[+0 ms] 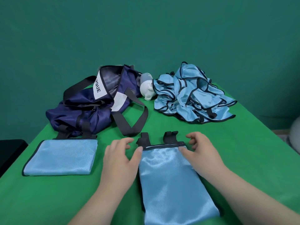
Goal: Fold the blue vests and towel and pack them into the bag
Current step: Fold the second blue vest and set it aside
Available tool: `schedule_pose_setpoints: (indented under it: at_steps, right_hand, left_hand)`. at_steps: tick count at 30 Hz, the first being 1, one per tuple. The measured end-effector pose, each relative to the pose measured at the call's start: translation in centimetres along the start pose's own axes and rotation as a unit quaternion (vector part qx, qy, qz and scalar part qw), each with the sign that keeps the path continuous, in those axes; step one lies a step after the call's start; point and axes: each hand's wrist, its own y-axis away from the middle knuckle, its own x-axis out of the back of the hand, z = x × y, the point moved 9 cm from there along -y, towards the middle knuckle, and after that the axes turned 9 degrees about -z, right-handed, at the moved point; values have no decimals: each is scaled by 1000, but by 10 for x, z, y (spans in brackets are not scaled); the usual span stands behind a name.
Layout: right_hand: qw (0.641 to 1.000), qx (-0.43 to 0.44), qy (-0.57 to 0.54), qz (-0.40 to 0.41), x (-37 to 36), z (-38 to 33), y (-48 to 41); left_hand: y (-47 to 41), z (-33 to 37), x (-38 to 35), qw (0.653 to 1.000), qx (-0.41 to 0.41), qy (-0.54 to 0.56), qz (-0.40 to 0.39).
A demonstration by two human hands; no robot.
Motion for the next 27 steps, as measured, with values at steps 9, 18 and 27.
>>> schedule_pose_setpoints:
  at_steps: [9,18,27]
  right_hand:
    - [933,192,260,-159,-44,-45,34]
    - [901,174,334,-216,-58,-14,25]
    - [914,148,272,-261,-56,-10,21]
  left_hand:
    - [27,41,-72,887,-209,-284,-297]
    - [12,13,-88,846,-208,-327,-366]
    - [14,17,-83,848,-211,-320,-366]
